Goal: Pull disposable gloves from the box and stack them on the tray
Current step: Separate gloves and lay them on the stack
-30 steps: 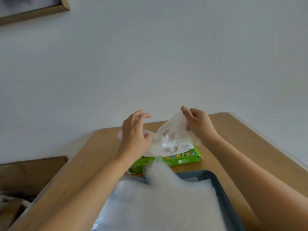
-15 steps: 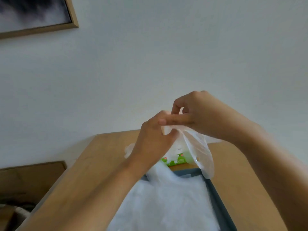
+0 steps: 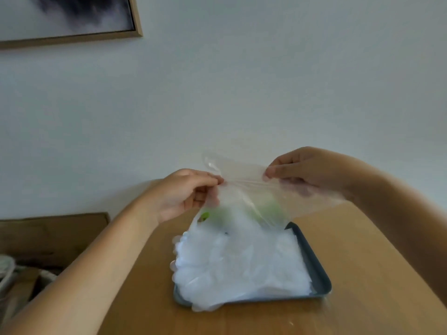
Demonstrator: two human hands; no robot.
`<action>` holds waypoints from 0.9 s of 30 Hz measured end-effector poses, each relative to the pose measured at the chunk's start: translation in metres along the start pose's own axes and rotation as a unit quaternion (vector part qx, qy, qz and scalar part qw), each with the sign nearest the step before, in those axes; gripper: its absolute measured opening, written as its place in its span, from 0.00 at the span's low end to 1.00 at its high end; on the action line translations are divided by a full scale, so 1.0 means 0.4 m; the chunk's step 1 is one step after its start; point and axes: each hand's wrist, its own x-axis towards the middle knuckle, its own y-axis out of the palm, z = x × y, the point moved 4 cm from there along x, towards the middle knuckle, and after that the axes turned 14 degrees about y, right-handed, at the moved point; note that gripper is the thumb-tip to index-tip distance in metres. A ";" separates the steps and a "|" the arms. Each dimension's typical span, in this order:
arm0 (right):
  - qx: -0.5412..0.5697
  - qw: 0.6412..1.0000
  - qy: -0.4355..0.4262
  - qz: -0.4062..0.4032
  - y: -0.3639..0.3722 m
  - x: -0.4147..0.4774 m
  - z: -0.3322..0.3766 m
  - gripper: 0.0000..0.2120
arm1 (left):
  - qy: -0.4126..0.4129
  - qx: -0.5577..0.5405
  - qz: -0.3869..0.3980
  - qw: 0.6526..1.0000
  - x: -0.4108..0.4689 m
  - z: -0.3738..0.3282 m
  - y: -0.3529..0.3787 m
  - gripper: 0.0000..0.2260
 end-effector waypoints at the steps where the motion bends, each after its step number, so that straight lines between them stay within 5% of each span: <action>1: 0.051 0.998 0.024 0.018 0.015 0.006 -0.015 0.09 | -0.018 -0.002 0.009 1.000 -0.005 0.002 -0.010 0.09; 7: 0.230 0.965 0.105 0.073 0.115 0.075 -0.131 0.08 | -0.053 0.195 0.128 0.971 -0.025 0.034 -0.016 0.27; 11: 0.024 0.996 0.089 -0.002 0.143 0.122 -0.220 0.11 | -0.098 0.334 0.166 0.923 0.009 0.133 -0.041 0.18; 17: -0.097 0.990 0.072 -0.069 0.154 0.149 -0.316 0.07 | -0.118 0.361 0.137 0.915 0.042 0.273 -0.038 0.08; 21: -0.146 0.982 0.056 -0.102 0.158 0.154 -0.342 0.07 | -0.105 0.471 0.096 0.871 0.055 0.291 -0.041 0.06; 23: -0.151 0.980 0.064 -0.111 0.158 0.156 -0.348 0.07 | 0.005 0.552 -0.026 0.833 0.054 0.246 -0.031 0.06; 25: -0.163 0.976 0.078 -0.118 0.158 0.161 -0.354 0.07 | 0.223 0.530 -0.145 0.805 0.020 0.177 0.018 0.04; 27: -0.172 0.974 0.086 -0.120 0.159 0.165 -0.360 0.09 | 0.345 0.482 -0.108 0.798 -0.017 0.147 0.094 0.06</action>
